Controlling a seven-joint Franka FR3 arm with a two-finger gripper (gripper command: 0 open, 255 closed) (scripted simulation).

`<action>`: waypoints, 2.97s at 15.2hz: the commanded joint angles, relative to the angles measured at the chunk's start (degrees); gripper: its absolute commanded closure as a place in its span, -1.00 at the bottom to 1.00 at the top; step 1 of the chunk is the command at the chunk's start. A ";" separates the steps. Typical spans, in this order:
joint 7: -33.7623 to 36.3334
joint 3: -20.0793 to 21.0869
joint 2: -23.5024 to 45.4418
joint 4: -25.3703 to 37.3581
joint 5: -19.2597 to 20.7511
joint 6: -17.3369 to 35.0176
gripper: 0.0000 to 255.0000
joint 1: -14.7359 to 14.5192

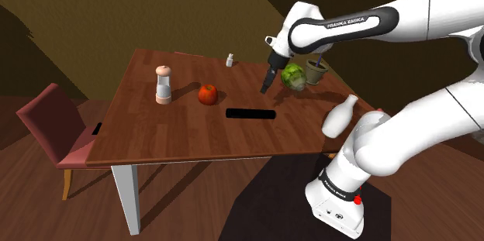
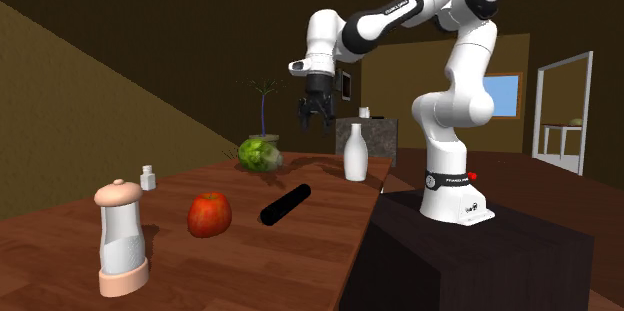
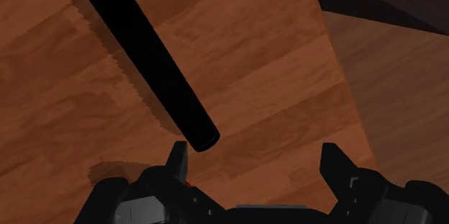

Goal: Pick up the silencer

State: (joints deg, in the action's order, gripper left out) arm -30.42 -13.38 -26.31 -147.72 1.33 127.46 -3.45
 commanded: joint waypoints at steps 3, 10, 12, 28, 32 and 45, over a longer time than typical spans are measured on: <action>-7.41 -3.25 8.65 0.89 -0.45 6.05 -1.00 -1.05; -22.22 -7.31 25.39 5.17 -5.46 15.03 -1.00 -2.44; -26.84 -7.51 30.48 7.12 -7.85 17.04 -1.00 -2.21; -37.47 -4.00 45.00 11.64 -16.12 24.85 1.00 1.07; -37.48 -4.01 44.98 11.61 -16.11 24.85 1.00 1.08; -33.24 -7.03 37.24 11.15 -10.35 18.13 1.00 -0.99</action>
State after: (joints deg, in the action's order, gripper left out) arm -64.12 -20.07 11.99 -136.33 -9.75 146.31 -4.26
